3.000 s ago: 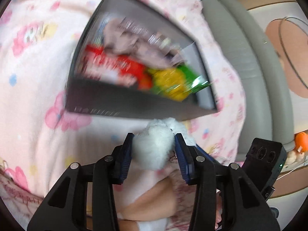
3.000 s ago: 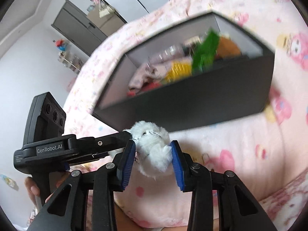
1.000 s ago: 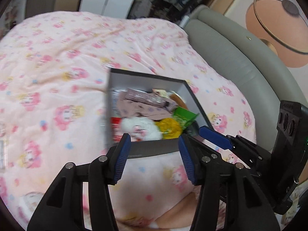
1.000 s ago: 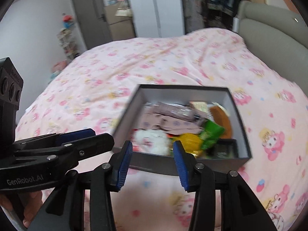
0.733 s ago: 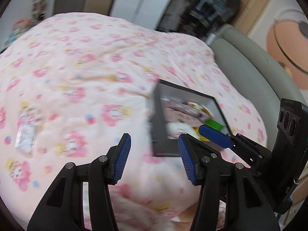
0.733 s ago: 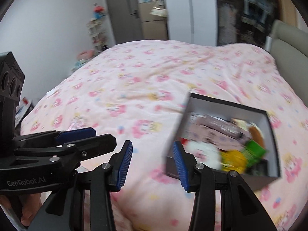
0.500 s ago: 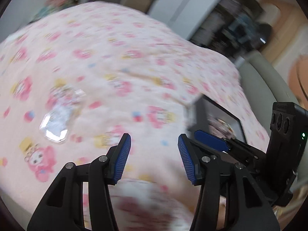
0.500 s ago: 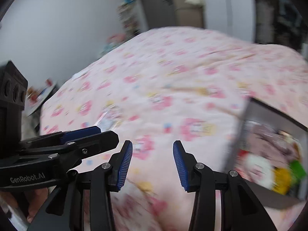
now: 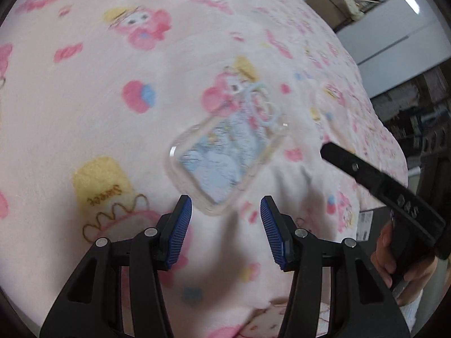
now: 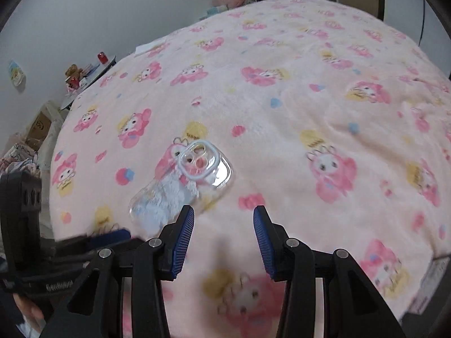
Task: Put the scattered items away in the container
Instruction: 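Move both grippers down onto the clear phone case on the bed, then close both grippers on the clear phone case and lift it, then carry the held phone case with both grippers toward the black box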
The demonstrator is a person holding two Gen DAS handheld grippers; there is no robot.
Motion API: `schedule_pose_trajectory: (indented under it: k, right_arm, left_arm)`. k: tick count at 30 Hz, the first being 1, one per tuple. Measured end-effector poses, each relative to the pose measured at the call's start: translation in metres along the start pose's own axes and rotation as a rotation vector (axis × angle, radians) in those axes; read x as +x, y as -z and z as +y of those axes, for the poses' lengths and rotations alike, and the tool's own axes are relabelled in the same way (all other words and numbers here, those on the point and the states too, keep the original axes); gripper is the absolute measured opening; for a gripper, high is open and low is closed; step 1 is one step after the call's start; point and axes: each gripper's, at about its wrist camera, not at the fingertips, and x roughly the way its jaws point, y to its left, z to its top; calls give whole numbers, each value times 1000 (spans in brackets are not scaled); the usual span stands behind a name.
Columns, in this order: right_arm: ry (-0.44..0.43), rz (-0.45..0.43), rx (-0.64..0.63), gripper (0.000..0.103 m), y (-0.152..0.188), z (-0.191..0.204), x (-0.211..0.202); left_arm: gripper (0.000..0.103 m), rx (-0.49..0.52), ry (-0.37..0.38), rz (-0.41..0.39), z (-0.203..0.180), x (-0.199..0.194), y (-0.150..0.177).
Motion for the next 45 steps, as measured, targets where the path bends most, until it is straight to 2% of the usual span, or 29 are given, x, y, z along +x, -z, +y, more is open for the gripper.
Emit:
schedule_pose_trajectory:
  k: [8,11,13,14,17,20,25,28,30,33,36,41,45]
  right_arm:
    - [9,34,14,40,-34,-8,74]
    - [-41,34,39,40,-34,-12,84]
    - [-131,49,51,39,-31,-11,84]
    - [-166,63,53,39,-29,-9,84]
    - [-133,68,12,39,-25,1,76]
    - [-163,53,31,38,-21,1,56]
    - [-108,12,1,38,1,9,2]
    - [-78,-35,41,37,20,-1,-41]
    - [-55,-81,79,37,38,-10,-72]
    - [24,-176,110,37,76,-20,-127]
    - [82,-258,201,37,122,-36,-182]
    - [163,-325,350,37,209,-65,-253]
    - [227,-356,480,37,277,-88,-285]
  left_arm:
    - [50,-60,58,10,22,22,-10]
    - [50,-65,72,-2,23,23,-13]
    - [49,-66,73,-2,21,23,-16]
    - [49,-62,75,-3,20,22,-17]
    - [49,-51,90,-17,23,10,-16]
    - [49,-25,93,-17,21,-3,-17]
    - [51,116,117,-9,-13,-35,-12]
    - [49,206,159,-10,-46,-59,-5]
    - [49,267,198,21,-75,-71,5]
    - [49,367,246,60,-120,-81,30]
    - [50,456,300,93,-163,-87,59]
    - [50,557,375,215,-224,-75,126]
    - [50,614,407,343,-260,-46,183]
